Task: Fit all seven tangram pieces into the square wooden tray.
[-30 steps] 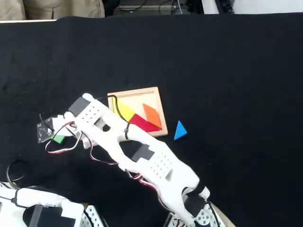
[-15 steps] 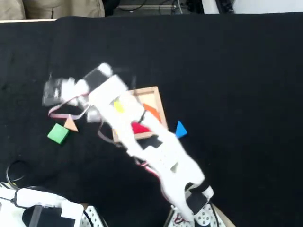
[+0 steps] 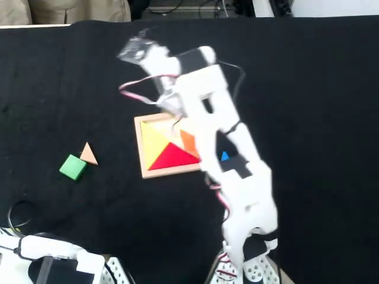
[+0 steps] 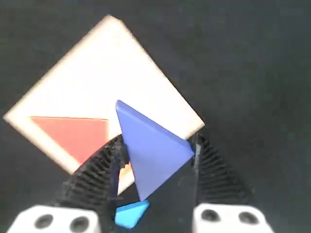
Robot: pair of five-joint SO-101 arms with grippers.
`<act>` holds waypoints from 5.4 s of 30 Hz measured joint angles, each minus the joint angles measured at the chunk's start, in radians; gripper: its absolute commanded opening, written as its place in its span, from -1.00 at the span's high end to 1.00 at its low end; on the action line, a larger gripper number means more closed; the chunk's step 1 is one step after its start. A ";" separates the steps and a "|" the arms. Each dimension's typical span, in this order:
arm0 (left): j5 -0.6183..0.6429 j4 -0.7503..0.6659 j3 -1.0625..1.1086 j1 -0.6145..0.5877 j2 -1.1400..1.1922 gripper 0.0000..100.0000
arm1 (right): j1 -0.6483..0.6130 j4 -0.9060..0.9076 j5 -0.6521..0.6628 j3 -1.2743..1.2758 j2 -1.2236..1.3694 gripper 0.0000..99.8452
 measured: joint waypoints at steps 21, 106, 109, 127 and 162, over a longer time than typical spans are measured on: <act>0.000 0.000 0.005 0.018 0.000 0.61 | 0.057 -0.244 0.026 0.137 0.227 0.75; -0.002 0.000 0.011 0.018 0.000 0.61 | -0.071 0.061 -0.078 -0.009 0.290 0.98; -0.003 0.000 0.011 0.018 0.000 0.61 | -0.071 0.061 -0.078 -0.009 0.325 0.98; -0.003 0.000 0.008 0.021 -0.002 0.61 | -0.058 0.124 -0.089 -0.075 0.222 0.98; 0.910 0.453 -0.916 1.967 0.267 0.51 | 0.697 -0.586 -0.405 1.498 -1.020 0.98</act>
